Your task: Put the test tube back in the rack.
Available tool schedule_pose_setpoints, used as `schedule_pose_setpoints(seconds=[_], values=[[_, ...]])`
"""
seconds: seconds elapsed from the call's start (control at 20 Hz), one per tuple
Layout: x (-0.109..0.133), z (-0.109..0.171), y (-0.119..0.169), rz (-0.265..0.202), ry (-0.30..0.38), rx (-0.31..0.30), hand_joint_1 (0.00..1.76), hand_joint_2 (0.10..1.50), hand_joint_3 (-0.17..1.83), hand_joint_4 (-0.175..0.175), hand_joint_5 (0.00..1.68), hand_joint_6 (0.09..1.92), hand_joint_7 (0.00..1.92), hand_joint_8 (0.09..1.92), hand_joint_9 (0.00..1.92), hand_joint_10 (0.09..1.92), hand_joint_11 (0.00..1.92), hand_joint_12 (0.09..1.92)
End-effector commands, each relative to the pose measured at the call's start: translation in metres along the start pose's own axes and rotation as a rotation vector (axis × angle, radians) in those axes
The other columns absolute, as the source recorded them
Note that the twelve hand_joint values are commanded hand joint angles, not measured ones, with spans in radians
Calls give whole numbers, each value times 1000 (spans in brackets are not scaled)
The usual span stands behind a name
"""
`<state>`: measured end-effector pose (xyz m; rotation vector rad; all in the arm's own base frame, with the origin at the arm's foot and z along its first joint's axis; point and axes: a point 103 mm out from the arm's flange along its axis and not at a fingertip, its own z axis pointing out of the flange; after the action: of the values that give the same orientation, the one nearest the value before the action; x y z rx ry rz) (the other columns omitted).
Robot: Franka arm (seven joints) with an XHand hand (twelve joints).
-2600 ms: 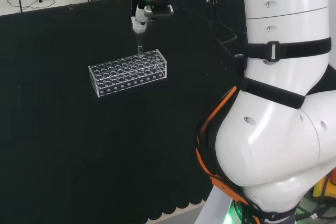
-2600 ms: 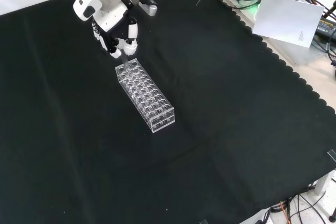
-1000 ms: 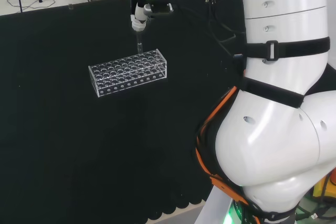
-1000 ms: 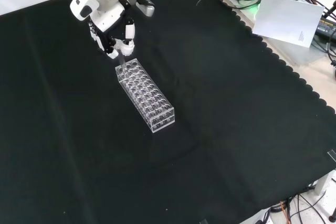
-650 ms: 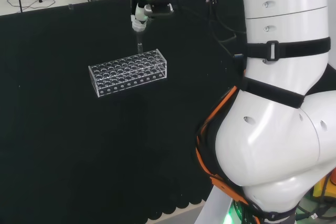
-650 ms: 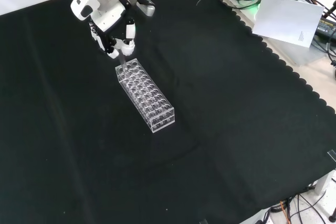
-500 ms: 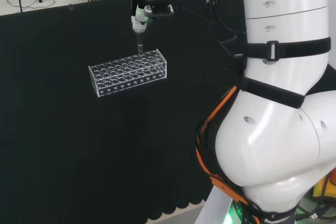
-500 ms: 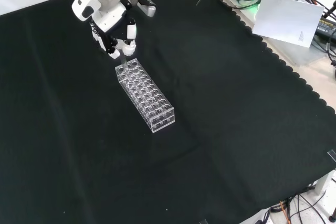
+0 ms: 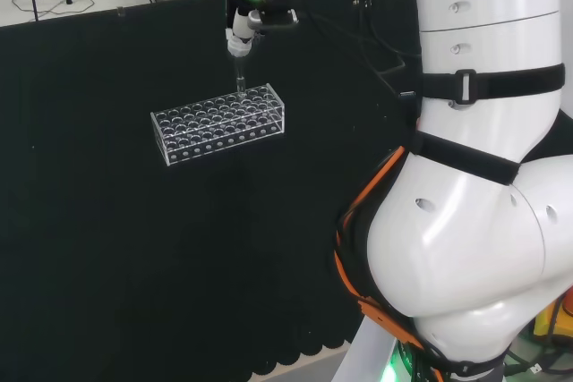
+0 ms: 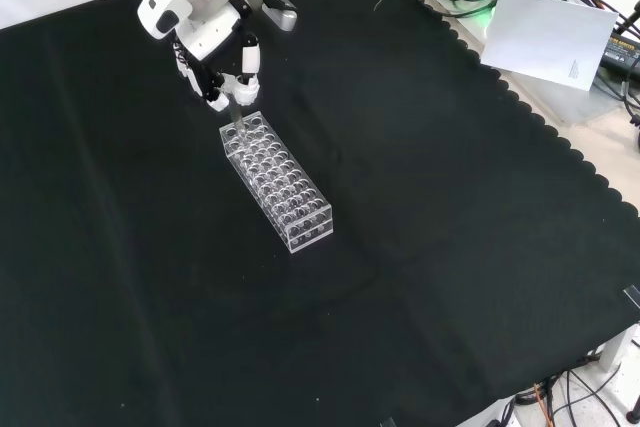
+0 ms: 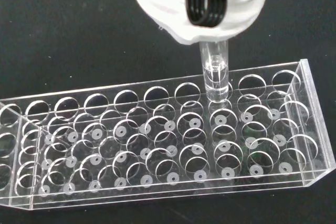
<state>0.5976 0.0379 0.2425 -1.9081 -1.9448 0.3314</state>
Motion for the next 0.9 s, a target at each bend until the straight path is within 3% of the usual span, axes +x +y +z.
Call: schedule_pose_setpoints(seconds=[0.05,0.9], values=[[0,1,0,1,1,-1,1428,751,381,-175,1352,394,1710,555,1361,444,1012,1159],[3,4,2,1,6,15,1428,751,383,-175,1352,395,1709,557,1360,445,1012,1159]])
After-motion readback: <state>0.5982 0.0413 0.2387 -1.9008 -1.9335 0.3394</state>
